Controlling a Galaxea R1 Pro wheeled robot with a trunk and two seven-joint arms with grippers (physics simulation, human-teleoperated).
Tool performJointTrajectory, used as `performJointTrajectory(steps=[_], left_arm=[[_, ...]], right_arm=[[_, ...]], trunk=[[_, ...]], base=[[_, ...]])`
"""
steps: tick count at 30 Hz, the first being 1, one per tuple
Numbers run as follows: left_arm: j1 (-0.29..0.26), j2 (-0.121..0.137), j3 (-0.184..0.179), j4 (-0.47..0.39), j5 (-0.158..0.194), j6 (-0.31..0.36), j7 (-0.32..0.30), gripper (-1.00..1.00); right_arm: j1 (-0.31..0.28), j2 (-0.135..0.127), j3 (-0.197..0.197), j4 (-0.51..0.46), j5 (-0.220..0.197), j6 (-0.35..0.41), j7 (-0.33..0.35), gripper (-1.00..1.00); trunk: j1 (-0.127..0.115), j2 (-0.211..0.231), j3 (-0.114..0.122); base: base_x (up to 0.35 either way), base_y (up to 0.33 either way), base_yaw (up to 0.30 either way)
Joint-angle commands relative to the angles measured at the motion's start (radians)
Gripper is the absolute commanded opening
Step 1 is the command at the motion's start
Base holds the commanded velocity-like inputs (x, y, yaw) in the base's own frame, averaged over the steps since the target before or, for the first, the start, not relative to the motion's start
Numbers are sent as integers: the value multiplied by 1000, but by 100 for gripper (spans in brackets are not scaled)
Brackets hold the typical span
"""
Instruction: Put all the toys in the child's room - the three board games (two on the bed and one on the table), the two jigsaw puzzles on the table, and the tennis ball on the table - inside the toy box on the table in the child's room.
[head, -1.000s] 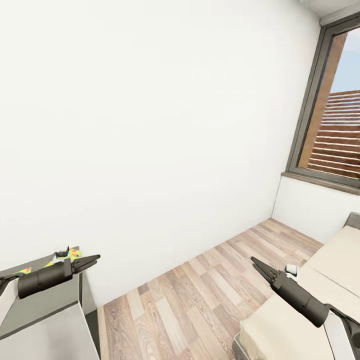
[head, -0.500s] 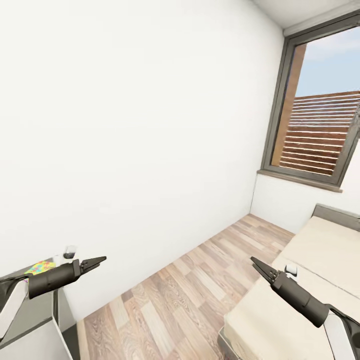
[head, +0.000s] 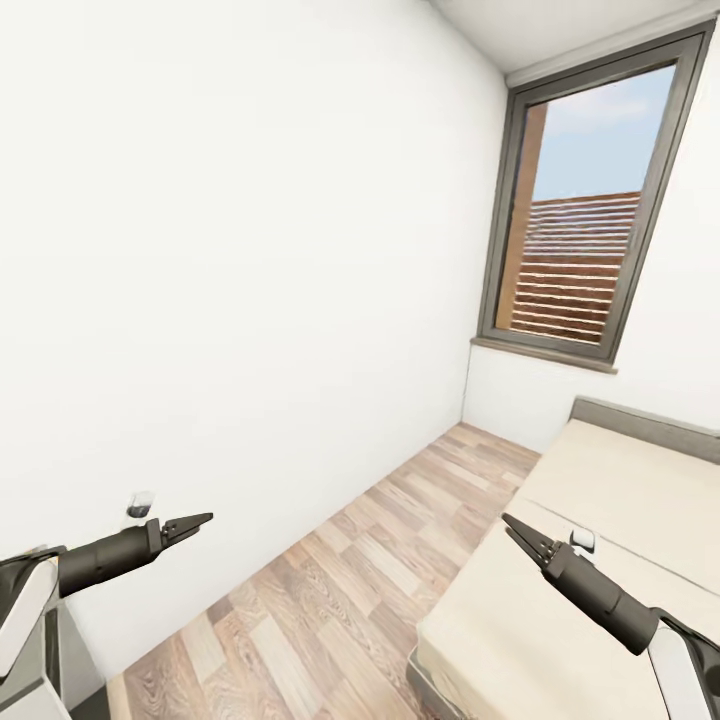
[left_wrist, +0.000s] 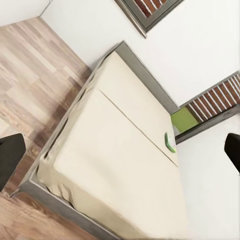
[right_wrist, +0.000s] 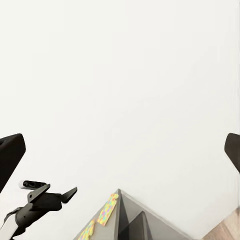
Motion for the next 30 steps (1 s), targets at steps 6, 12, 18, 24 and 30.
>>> performJointTrajectory(steps=[6,12,18,24,30], left_arm=[[0,0,1,0,1,5,0,100],[0,0,1,-1,1,5,1,100],[0,0,1,-1,1,5,2,100],[0,0,1,0,1,5,3,100],[0,0,1,0,2,5,3,100]], right_arm=[[-1,0,0,1,-2,4,2,100],[-1,1,-1,1,-1,4,2,100],[-1,1,-2,1,-1,4,2,100],[-1,1,-2,2,-3,4,1,100],[-1,-6,-4,41,-3,4,0,100]], trunk=[[0,-1,3],[0,-1,5],[0,-1,6],[0,-1,6],[0,-1,6]], base=[[-39,-96,-264],[-103,-243,-248],[-103,-272,-108],[-87,-282,-35],[-38,-286,-186]])
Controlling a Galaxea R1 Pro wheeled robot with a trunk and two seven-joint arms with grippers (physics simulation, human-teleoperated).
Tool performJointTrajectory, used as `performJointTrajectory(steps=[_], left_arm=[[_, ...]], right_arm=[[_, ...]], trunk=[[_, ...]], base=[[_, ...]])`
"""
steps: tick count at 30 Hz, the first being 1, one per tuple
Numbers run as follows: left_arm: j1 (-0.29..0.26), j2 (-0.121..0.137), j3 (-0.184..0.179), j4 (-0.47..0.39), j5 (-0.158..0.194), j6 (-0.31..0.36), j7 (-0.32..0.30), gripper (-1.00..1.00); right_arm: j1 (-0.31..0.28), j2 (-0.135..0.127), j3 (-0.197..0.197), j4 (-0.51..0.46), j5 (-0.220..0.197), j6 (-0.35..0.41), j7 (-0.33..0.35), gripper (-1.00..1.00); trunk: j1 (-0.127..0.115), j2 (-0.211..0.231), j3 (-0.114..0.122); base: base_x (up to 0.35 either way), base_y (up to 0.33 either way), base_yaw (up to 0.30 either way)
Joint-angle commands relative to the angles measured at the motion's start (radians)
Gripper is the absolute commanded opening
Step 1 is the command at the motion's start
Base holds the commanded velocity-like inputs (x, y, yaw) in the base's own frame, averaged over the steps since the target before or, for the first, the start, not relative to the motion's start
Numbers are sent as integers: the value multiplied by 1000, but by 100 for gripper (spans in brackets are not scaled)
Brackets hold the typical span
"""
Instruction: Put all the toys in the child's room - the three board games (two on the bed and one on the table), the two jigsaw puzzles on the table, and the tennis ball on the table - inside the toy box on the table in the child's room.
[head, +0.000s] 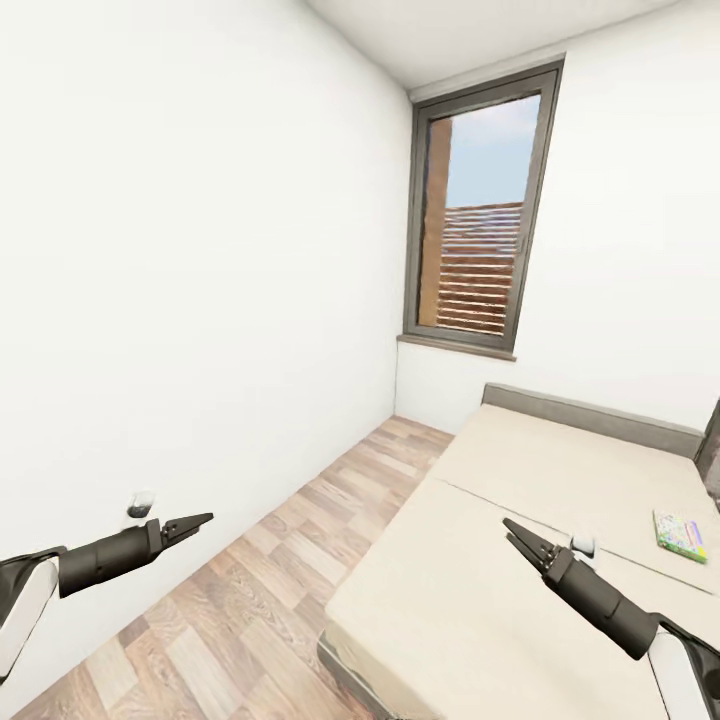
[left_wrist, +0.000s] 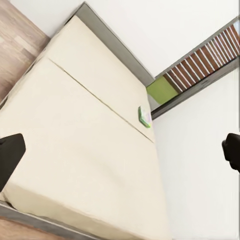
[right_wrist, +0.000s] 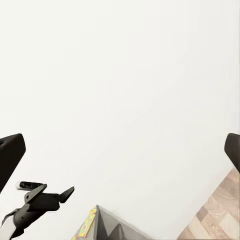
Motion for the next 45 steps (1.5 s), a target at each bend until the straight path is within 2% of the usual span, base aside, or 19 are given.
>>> performJointTrajectory(steps=[1,12,27,34,40,45], left_arm=[[0,0,1,0,0,5,-2,100],[0,0,0,0,1,5,-2,100],[0,0,0,0,0,4,-3,100],[0,0,1,0,-1,3,-4,100],[0,1,3,0,-2,3,-5,100],[0,2,5,0,-2,3,-8,100]], right_arm=[[-1,-1,-1,8,-2,5,2,100],[-2,-5,-3,42,-3,4,2,100],[-2,-6,-4,77,-1,-6,1,100],[-2,-6,-4,84,-3,-43,-1,100],[-2,-6,-2,87,-2,-47,-53,100],[-2,-4,-1,86,-3,-47,-68,100]], trunk=[[0,-1,0],[0,-1,0],[0,-1,0],[0,-1,0],[0,-1,0],[0,-1,0]], base=[[-13,-287,-245],[-4,-258,-268],[0,-29,-265],[0,-1,-75],[0,0,-11],[0,0,-2]])
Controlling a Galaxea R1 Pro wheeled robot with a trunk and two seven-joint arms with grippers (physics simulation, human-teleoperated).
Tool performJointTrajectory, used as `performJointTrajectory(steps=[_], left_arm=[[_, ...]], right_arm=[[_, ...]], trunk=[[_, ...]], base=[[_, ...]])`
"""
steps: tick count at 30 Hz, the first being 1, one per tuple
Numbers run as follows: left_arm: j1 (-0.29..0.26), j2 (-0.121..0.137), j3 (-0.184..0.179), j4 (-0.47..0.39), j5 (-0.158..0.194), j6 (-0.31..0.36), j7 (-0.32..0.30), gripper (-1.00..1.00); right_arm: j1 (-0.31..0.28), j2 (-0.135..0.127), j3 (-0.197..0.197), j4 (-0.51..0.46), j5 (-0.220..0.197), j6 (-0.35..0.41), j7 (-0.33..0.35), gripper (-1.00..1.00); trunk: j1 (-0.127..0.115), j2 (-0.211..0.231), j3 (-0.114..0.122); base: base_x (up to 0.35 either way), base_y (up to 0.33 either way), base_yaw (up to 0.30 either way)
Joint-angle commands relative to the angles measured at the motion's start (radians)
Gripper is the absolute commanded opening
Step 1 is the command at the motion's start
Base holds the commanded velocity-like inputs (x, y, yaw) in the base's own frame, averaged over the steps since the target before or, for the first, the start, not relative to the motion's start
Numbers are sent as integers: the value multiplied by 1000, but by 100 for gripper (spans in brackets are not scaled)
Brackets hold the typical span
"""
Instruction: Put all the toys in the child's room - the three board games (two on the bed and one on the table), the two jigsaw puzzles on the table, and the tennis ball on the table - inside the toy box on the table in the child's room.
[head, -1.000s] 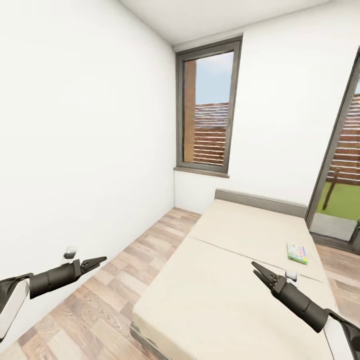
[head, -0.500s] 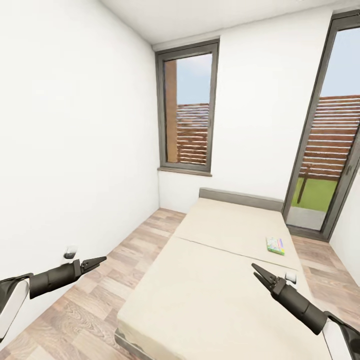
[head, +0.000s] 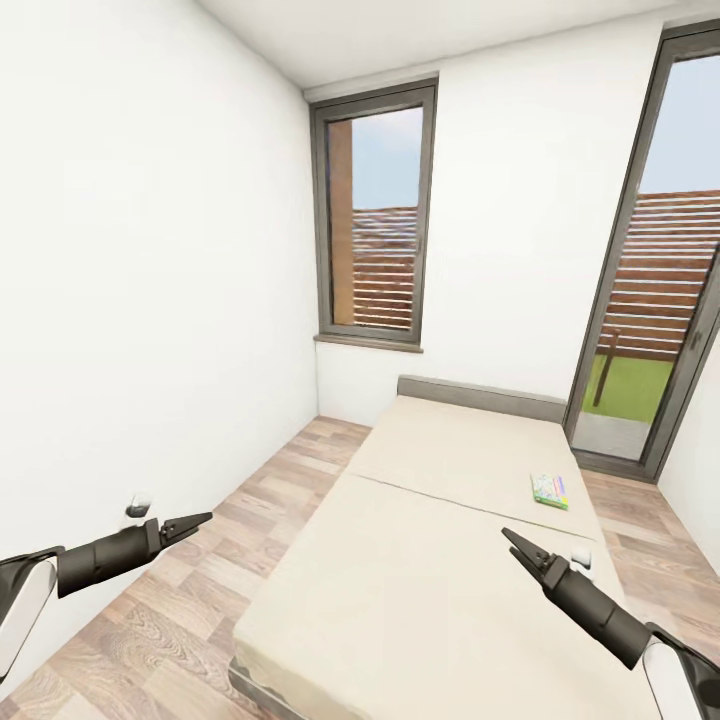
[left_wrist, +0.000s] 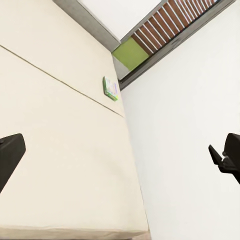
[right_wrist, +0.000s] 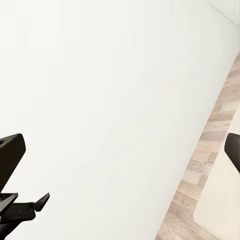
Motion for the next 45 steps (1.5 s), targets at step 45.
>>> performJointTrajectory(steps=[45], left_arm=[[0,6,5,-1,1,5,-10,100]], right_arm=[[0,-2,-4,1,-6,13,-6,100]], trunk=[[0,-1,31]], base=[[-7,-63,-137]])
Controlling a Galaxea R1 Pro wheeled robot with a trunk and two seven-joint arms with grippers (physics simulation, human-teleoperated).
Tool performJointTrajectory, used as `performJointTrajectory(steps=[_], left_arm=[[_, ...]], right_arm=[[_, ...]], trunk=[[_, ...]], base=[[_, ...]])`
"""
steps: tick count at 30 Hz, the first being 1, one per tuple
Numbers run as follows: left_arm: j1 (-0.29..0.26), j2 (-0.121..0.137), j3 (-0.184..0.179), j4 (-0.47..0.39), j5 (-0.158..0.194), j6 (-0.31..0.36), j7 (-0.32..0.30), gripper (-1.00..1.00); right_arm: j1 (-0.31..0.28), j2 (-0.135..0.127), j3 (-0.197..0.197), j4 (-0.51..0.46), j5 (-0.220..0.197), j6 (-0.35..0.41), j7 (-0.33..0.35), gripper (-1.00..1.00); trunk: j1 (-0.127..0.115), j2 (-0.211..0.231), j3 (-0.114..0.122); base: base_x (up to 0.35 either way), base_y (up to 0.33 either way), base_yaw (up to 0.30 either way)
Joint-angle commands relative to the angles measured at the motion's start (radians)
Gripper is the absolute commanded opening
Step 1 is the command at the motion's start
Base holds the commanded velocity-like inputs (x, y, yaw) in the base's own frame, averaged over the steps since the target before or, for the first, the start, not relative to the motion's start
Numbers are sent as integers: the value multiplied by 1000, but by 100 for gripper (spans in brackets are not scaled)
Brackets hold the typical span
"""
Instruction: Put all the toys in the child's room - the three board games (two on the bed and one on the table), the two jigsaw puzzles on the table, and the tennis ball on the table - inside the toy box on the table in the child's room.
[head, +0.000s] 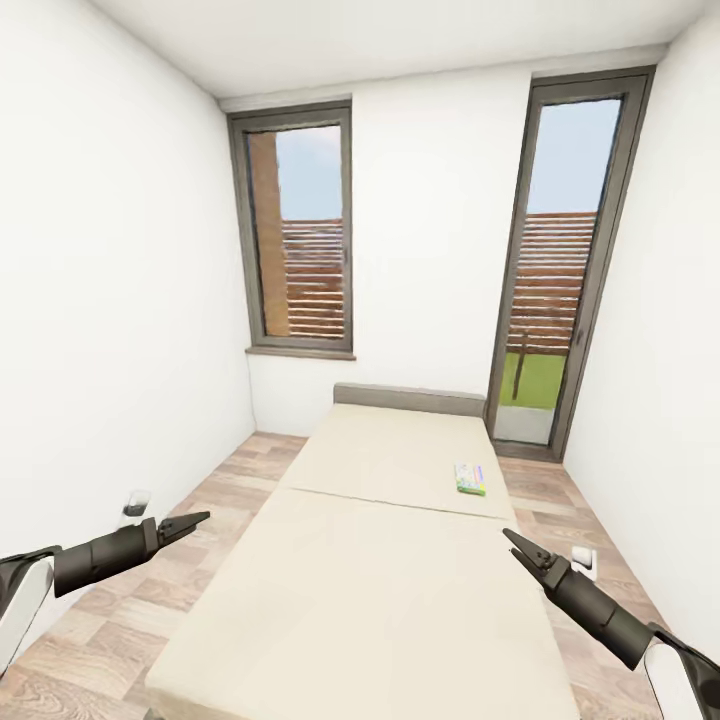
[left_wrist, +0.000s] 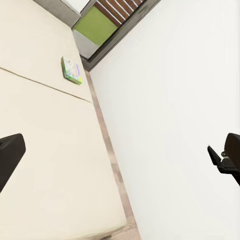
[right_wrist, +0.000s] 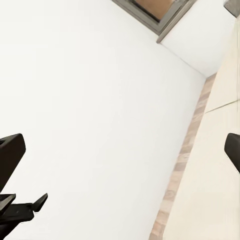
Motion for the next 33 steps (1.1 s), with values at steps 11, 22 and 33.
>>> performJointTrajectory(steps=[11,22,33], left_arm=[[0,1,1,0,1,5,-2,100],[0,1,1,0,1,5,-2,100],[0,0,1,0,1,5,-2,100]], right_arm=[[-1,0,-2,1,-2,6,0,100],[-1,1,-3,0,-4,5,1,100],[-1,1,-3,-12,-7,5,0,100]], trunk=[[0,-1,12],[0,-1,20],[0,-1,21]], base=[[0,0,-220],[0,-70,-147],[0,-272,-14]])
